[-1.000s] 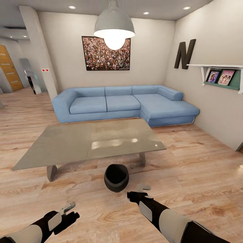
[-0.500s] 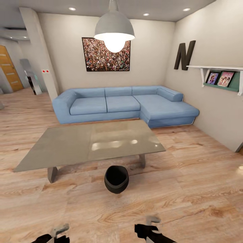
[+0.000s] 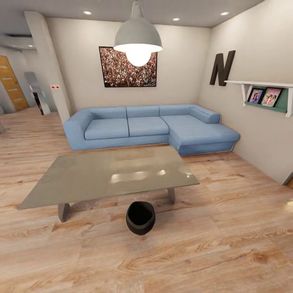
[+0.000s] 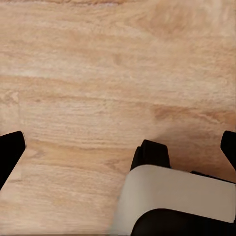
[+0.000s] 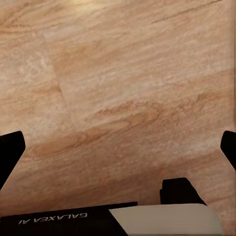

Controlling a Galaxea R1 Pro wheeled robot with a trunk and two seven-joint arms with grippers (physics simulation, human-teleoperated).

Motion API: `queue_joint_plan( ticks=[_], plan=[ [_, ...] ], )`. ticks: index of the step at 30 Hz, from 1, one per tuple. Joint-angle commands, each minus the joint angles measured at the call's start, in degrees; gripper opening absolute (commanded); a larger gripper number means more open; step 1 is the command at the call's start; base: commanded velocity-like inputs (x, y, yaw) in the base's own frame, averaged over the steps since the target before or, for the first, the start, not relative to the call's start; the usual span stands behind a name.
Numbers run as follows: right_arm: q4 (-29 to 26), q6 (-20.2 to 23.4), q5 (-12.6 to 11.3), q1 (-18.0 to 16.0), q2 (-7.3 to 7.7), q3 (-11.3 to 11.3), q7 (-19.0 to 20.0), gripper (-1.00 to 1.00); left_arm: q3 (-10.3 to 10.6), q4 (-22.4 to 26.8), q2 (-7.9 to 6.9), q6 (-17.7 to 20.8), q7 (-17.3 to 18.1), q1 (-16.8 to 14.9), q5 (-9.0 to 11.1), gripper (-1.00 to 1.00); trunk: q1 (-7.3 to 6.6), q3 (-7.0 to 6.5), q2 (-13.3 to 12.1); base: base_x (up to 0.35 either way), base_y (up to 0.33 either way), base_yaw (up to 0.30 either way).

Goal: Place each of the two pumpkins and all three candles from the living room inside a cabinet in the living room (use any cabinet), then make sure every cabinet is closed, and position the cauldron so it is next to a table in the living room.

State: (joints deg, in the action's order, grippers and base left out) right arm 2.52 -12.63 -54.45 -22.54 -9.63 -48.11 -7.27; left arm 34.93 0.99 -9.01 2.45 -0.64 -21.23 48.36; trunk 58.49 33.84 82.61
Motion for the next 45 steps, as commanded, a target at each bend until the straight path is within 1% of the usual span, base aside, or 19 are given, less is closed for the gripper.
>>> queue_joint_plan(
  ticks=[1,4,6,11,13,14,15,17,20,26,38,45],
  plan=[
    [0.2,-0.2,-0.3,0.1,-0.01,-0.4,0.0,1.00,0.5,0.1,-0.02,-0.1,-0.1,0.3,0.4,1.00,-0.23,-0.14,-0.4,0.000,0.000,0.000],
    [0.2,-0.1,-0.3,0.3,0.42,-0.4,0.0,1.00,0.5,0.1,0.22,-1.8,-0.1,1.9,-0.2,1.00,-0.89,-0.67,-1.6,0.000,0.000,0.000],
    [0.2,-0.2,-0.3,0.4,1.00,-0.4,0.0,1.00,0.6,0.1,0.35,-2.7,-0.1,3.0,-0.3,1.00,-1.33,-1.03,-2.4,0.000,0.000,0.000],
    [0.2,-0.3,-0.3,0.4,1.73,-0.4,-0.2,1.00,0.7,0.1,0.39,-3.2,-0.1,4.7,-0.4,1.00,-2.43,-1.93,-4.4,0.000,0.000,0.000],
    [0.2,-0.3,-0.4,0.4,2.86,-0.3,-1.1,1.00,0.7,0.1,0.36,-3.2,-0.1,4.9,-0.4,1.00,-2.87,-2.29,-5.2,0.000,0.000,0.000],
    [0.2,-0.2,-0.4,0.4,3.78,-0.3,-2.5,1.00,0.7,0.1,0.34,-3.2,-0.1,5.0,-0.4,1.00,-3.08,-2.47,-5.6,0.000,0.000,0.000],
    [0.2,-0.2,-0.4,0.4,4.12,-0.3,-3.1,1.00,0.7,0.1,0.33,-3.2,-0.1,5.2,-0.4,1.00,-3.30,-2.65,-6.0,0.000,0.000,0.000],
    [0.2,-0.3,-0.5,0.4,5.41,-0.3,-5.3,1.00,0.7,0.1,0.35,-3.2,-0.1,5.8,-0.4,1.00,-3.74,-3.01,-6.8,0.000,0.000,0.000],
    [0.2,-0.1,-0.3,0.4,6.35,-0.4,-6.6,1.00,0.7,0.1,0.40,-3.2,-0.1,6.7,-0.4,1.00,-4.40,-3.55,-8.0,0.000,0.000,0.000],
    [0.1,-0.2,0.1,0.4,6.71,-0.4,-7.1,1.00,0.7,0.1,0.49,-3.2,-0.1,8.4,-0.4,1.00,-5.72,-4.62,-10.4,0.000,0.000,0.000],
    [0.0,-0.2,-0.1,0.4,6.68,-0.5,-6.6,1.00,0.8,0.1,1.13,-3.2,-0.1,8.7,-0.4,1.00,-8.36,-6.78,-15.2,0.000,0.000,0.000],
    [0.0,-0.2,-0.1,0.4,6.73,-0.4,-6.6,1.00,0.8,0.1,1.79,-2.7,-0.1,8.9,-0.4,1.00,-9.89,-8.03,-18.0,0.000,0.000,0.000]
  ],
)
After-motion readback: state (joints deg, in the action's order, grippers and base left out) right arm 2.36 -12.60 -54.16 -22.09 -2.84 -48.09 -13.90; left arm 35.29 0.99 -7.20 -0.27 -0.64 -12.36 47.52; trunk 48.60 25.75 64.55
